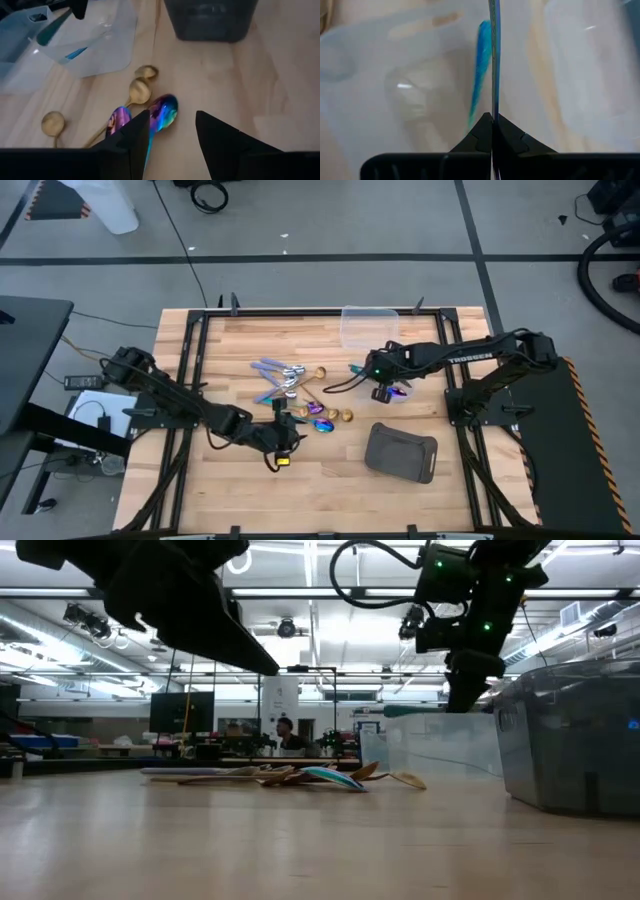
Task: Sort silverware by color (type)
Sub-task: Put the blue spoon into the bottom transparent bin, then put the violet spoon into the top transparent bin
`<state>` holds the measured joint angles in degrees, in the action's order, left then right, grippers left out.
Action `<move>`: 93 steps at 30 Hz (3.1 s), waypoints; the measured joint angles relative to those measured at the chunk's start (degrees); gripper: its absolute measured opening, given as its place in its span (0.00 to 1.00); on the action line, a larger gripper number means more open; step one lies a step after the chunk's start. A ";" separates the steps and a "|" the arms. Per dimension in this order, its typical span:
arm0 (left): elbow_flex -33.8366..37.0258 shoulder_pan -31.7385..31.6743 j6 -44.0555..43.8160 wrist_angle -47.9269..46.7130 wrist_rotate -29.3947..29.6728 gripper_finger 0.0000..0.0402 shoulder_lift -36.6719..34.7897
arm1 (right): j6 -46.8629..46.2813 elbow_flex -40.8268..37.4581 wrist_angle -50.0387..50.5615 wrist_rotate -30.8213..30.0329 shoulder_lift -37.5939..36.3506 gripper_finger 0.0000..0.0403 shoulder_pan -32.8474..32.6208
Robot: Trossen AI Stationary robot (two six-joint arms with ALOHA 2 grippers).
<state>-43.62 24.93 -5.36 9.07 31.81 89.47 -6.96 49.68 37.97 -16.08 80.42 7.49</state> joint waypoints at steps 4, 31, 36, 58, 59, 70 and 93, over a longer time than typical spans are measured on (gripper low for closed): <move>0.00 0.03 3.15 2.59 -0.06 0.42 2.61 | -0.61 -2.63 -3.97 0.72 0.00 0.04 0.11; -0.04 -8.36 2.67 -12.30 -8.01 0.42 4.31 | -7.72 -3.18 -1.57 2.74 0.04 0.20 1.25; -0.04 -11.31 5.90 -16.88 -9.26 0.42 4.31 | -10.55 0.32 1.91 2.87 0.04 0.23 0.75; -0.04 -31.30 -2.10 -32.61 -20.84 0.42 -2.39 | -10.43 6.52 6.53 0.57 0.04 0.22 -3.28; -0.04 -32.04 -3.05 -32.34 -22.22 0.42 -2.07 | -10.16 6.52 6.15 0.28 0.04 0.22 -3.28; -0.06 -30.76 -7.19 -34.02 -20.04 0.41 2.44 | -7.41 6.50 3.15 -0.60 0.04 0.22 -3.37; 0.12 -31.50 -8.13 -38.77 -19.32 0.14 -3.67 | -5.15 6.48 -0.81 -0.43 0.04 0.22 -10.05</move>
<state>-43.49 -6.58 -13.49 -29.70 12.49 85.80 -12.11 56.16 37.16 -16.51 80.47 -2.57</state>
